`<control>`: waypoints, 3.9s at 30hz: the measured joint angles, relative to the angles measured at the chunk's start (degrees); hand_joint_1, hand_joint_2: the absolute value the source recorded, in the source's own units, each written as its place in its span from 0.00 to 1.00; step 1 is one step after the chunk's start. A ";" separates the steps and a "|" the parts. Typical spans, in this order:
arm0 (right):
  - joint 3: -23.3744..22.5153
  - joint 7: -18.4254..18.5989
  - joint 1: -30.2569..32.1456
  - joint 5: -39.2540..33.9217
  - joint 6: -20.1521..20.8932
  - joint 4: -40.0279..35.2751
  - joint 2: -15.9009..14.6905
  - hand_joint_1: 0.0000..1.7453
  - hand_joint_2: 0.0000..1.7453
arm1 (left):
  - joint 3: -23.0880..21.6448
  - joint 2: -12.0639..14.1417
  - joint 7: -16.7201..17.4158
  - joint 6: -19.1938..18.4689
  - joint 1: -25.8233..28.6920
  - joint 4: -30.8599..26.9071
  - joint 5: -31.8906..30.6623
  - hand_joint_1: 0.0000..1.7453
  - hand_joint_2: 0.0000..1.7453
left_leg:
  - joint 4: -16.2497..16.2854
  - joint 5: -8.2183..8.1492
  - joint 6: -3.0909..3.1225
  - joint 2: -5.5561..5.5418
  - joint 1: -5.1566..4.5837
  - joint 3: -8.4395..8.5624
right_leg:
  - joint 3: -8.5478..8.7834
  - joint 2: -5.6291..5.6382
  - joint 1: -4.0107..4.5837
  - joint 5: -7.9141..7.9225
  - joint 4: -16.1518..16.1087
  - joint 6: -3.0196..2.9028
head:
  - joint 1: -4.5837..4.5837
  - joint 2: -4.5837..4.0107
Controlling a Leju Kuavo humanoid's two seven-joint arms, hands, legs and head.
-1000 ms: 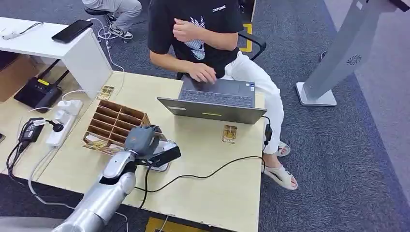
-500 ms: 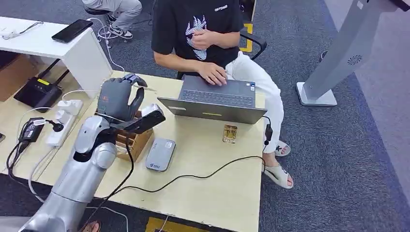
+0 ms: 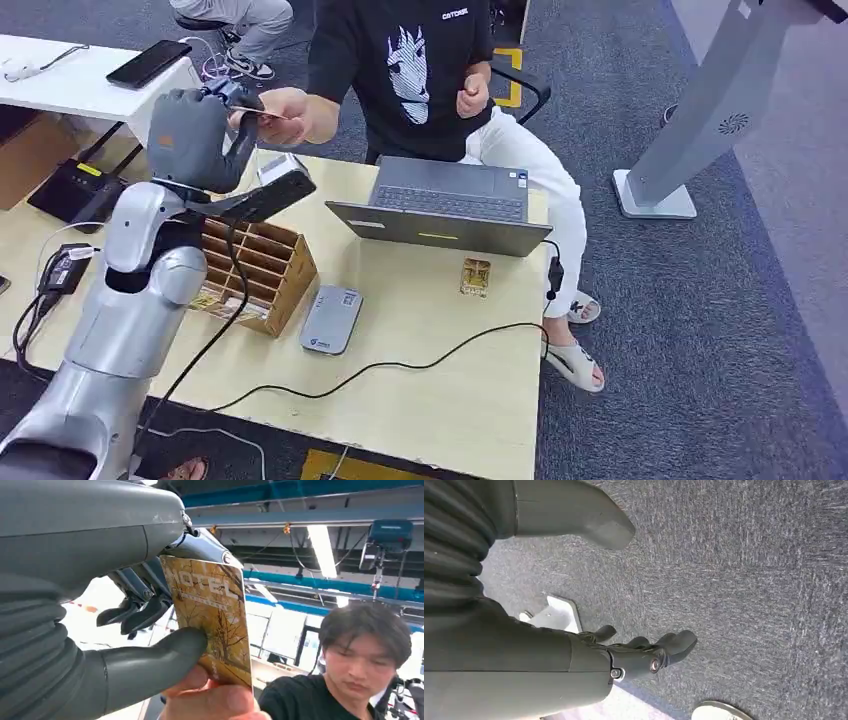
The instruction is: Pass the card to the sensor for recognition and then transmit it.
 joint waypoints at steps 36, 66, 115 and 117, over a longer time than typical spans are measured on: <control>0.00 0.41 -0.23 0.02 0.09 0.00 0.00 0.00 1.00 | 0.63 -2.03 -1.44 6.25 0.00 4.77 -0.96 0.00 1.00 | 0.00 -0.02 0.01 0.01 -0.04 -0.43 | -0.41 0.03 -0.02 0.00 -0.01 -0.01 | 0.00 0.00; -6.86 -0.13 0.10 -6.64 -1.62 0.00 0.52 0.00 1.00 | -2.10 26.11 -6.86 -14.56 30.82 -28.17 13.03 0.00 1.00 | -0.09 0.01 -0.05 0.14 0.09 -0.34 | -0.40 0.15 0.03 -0.04 0.03 -0.11 | 0.00 0.00; -6.45 1.22 0.02 -4.76 -1.88 -0.02 1.20 0.00 1.00 | 4.39 19.17 -1.57 -11.78 38.61 -15.17 3.41 0.00 1.00 | -0.07 0.04 -0.07 0.09 0.08 -0.31 | -0.36 0.04 0.04 -0.01 0.03 -0.12 | 0.00 0.00; -6.36 1.22 0.03 -4.76 -1.88 -0.02 1.20 0.00 1.00 | 4.39 18.91 -1.57 -11.74 38.52 -14.73 3.41 0.00 1.00 | -0.07 0.04 -0.07 0.09 0.08 -0.31 | -0.37 0.04 0.04 -0.01 0.03 -0.12 | 0.00 0.00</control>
